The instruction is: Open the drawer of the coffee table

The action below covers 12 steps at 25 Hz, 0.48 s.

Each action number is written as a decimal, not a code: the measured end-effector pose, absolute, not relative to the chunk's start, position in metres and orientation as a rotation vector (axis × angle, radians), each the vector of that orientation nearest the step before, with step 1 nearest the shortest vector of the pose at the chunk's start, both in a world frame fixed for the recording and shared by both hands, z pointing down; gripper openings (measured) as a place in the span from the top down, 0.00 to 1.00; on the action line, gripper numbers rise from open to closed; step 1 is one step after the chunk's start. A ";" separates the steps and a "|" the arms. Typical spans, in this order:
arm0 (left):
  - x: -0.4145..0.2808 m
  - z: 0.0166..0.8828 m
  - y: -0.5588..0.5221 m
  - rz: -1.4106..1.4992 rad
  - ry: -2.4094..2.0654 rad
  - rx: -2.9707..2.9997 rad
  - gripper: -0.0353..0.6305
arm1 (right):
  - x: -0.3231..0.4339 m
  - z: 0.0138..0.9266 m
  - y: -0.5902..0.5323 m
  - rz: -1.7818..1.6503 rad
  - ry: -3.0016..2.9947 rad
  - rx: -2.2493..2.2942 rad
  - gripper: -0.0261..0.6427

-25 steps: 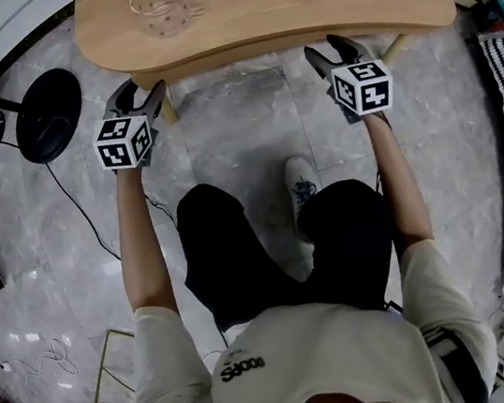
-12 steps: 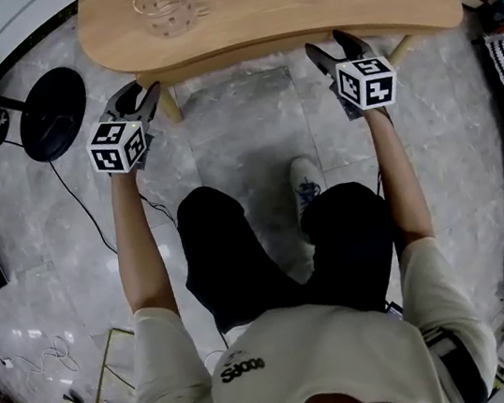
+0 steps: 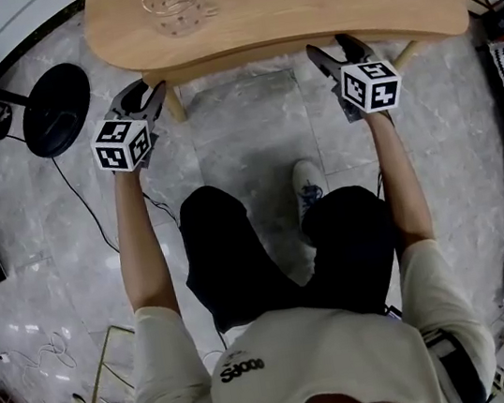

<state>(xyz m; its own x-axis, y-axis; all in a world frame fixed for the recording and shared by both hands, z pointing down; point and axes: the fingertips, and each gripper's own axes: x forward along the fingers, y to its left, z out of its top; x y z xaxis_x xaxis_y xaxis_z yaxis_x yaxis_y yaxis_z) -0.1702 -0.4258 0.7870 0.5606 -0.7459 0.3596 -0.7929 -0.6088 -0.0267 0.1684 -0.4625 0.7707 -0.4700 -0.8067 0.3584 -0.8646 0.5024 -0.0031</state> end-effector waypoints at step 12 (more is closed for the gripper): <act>-0.169 0.788 -0.411 0.533 -1.296 2.632 0.74 | 0.174 0.772 -0.444 0.288 -2.429 1.356 0.53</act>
